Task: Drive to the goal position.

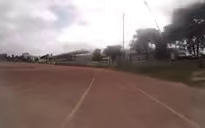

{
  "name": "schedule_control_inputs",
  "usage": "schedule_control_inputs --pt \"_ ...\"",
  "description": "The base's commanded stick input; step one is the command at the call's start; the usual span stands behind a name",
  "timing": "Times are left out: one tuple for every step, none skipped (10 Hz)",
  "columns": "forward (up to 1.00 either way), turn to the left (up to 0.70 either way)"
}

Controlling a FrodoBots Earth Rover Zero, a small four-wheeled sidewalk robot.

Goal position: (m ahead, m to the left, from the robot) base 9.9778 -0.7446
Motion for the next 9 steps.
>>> schedule_control_inputs --pt "0.85 -0.16" --pt "0.85 -0.18" --pt "0.85 -0.18" --pt "0.85 -0.17" --pt "0.85 -0.15" --pt "0.85 0.0" --pt "0.85 0.0" --pt "0.85 0.0" --pt "0.85 0.0"
